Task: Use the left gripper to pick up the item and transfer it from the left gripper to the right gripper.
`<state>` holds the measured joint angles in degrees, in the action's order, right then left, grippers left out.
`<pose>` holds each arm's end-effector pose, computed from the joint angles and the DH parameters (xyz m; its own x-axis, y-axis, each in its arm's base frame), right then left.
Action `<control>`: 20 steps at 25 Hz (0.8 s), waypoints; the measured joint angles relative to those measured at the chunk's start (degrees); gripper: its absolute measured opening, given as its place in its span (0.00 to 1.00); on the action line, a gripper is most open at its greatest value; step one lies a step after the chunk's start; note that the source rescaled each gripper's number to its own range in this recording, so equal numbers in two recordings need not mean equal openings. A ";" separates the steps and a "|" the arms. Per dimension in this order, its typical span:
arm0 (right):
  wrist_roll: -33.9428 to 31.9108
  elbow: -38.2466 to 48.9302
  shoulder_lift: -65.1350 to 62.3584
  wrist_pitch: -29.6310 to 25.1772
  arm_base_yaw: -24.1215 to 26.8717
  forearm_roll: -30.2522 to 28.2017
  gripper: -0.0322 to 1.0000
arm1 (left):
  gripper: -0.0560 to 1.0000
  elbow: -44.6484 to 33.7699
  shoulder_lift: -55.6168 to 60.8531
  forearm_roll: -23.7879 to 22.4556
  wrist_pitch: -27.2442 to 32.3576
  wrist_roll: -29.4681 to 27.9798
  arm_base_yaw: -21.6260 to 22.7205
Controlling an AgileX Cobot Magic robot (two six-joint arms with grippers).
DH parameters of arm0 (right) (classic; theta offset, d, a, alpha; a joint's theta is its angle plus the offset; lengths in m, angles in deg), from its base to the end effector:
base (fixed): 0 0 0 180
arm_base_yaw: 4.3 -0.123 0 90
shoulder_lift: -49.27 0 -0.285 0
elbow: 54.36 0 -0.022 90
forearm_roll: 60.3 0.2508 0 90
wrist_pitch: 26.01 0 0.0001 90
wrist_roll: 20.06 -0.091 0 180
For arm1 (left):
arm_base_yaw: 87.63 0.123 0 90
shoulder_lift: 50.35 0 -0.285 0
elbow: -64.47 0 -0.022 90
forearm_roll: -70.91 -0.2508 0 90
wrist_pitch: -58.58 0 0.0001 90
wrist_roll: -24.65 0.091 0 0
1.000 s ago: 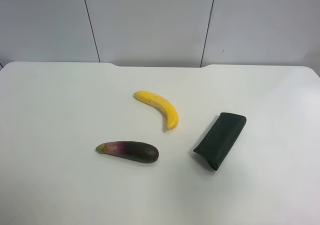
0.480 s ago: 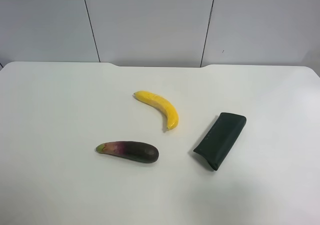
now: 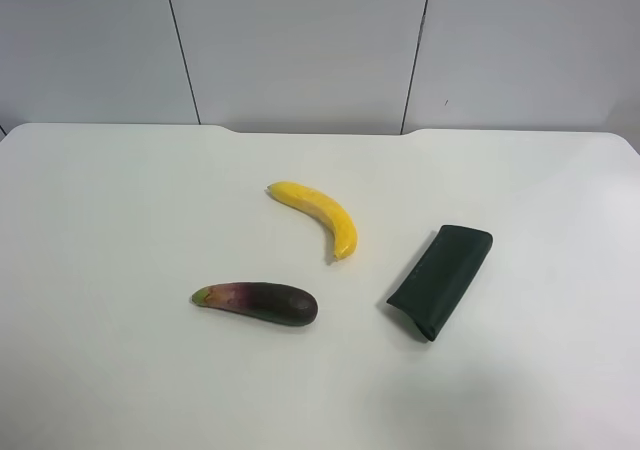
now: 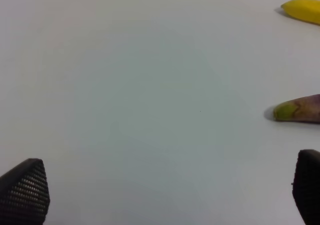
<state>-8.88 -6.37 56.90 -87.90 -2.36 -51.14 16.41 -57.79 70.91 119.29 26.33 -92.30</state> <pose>-0.0074 0.0130 0.2793 -0.4428 -0.1029 -0.8907 -0.1450 0.9885 -0.0421 -0.0067 0.0006 0.2798 -0.4376 0.0652 -0.8968 0.0943 0.9952 0.0263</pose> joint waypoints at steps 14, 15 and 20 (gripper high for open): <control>-0.13 0.00 0.00 0.17 -3.29 0.00 1.00 | 1.00 0.00 0.00 0.00 0.00 0.00 5.36; -0.13 0.00 0.00 0.17 -3.29 0.00 1.00 | 1.00 0.00 0.00 0.00 0.00 0.00 5.36; -0.13 0.00 0.00 0.17 -3.29 0.00 1.00 | 1.00 0.00 0.00 0.00 0.00 0.00 5.36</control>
<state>-9.01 -6.37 56.90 -87.73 -5.65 -51.14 16.41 -57.79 70.91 119.29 26.33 -86.94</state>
